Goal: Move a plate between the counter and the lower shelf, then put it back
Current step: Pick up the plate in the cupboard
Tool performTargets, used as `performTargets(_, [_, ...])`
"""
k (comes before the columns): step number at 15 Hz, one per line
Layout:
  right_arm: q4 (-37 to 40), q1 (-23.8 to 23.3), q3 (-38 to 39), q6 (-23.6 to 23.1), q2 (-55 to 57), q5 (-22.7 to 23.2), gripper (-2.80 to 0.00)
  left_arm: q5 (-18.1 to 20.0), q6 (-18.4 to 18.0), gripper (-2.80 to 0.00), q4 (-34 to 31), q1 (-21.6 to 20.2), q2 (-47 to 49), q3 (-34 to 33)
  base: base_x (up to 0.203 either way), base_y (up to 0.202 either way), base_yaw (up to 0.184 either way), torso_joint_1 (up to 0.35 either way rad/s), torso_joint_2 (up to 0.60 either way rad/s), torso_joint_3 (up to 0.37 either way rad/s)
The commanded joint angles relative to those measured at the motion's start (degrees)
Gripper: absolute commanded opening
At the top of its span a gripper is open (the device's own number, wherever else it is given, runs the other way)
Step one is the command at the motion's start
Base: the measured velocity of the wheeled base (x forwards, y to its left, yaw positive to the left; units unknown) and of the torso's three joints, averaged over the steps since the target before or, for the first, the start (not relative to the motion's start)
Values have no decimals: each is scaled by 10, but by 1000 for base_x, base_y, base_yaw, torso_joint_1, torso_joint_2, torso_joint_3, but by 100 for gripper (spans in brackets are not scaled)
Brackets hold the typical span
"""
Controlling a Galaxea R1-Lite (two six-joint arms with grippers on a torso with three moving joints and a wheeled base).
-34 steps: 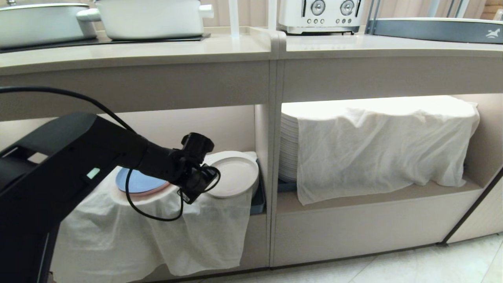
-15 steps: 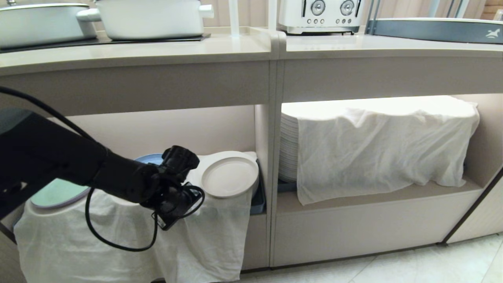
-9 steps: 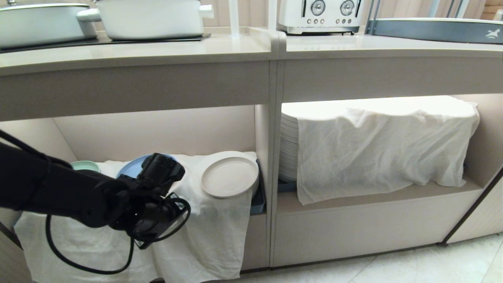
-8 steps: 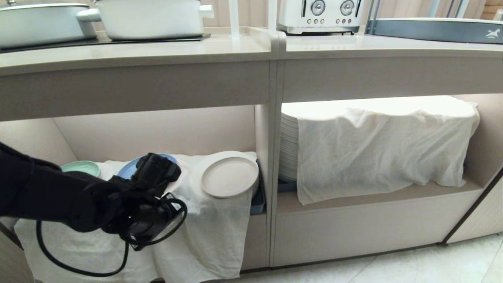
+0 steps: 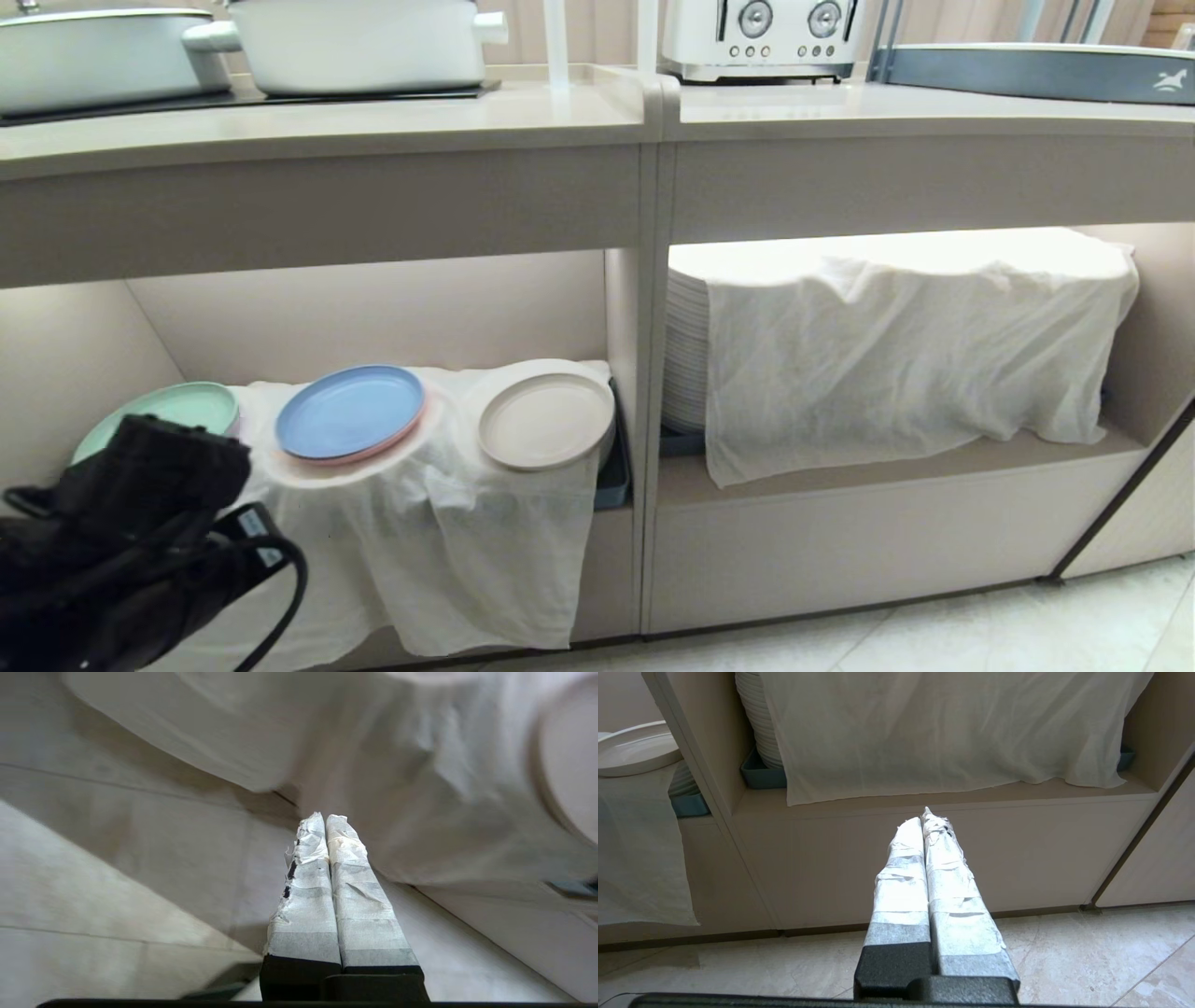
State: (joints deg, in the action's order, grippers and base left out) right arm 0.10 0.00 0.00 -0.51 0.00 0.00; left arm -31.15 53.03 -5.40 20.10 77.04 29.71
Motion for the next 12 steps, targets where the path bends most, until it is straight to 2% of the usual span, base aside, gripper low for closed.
performTargets(1, [0, 0, 0, 0, 0, 0, -280, -21, -23, -280, 1, -40, -92, -49, 0, 0, 0, 0, 0, 0])
performTargets(3, [0, 0, 0, 0, 0, 0, -280, -36, -57, -280, 1, -52, -151, -82, 0, 0, 0, 0, 0, 0])
performTargets(5, [0, 0, 0, 0, 0, 0, -280, -45, -115, -280, 7, -56, -212, -125, 0, 0, 0, 0, 0, 0])
performTargets(7, [0, 0, 0, 0, 0, 0, -280, -44, -187, -280, 32, -65, -282, -165, 0, 0, 0, 0, 0, 0])
performTargets(8, [0, 0, 0, 0, 0, 0, -280, -31, -240, -280, 51, -77, -322, -187, 0, 0, 0, 0, 0, 0])
performTargets(9, [0, 0, 0, 0, 0, 0, -280, 0, -302, -280, 76, -93, -370, -211, 0, 0, 0, 0, 0, 0])
performTargets(10, [0, 0, 0, 0, 0, 0, -280, 48, -364, -280, 102, -116, -420, -236, 0, 0, 0, 0, 0, 0])
performTargets(12, [0, 0, 0, 0, 0, 0, -280, 171, -461, -280, 138, -176, -505, -275, 0, 0, 0, 0, 0, 0])
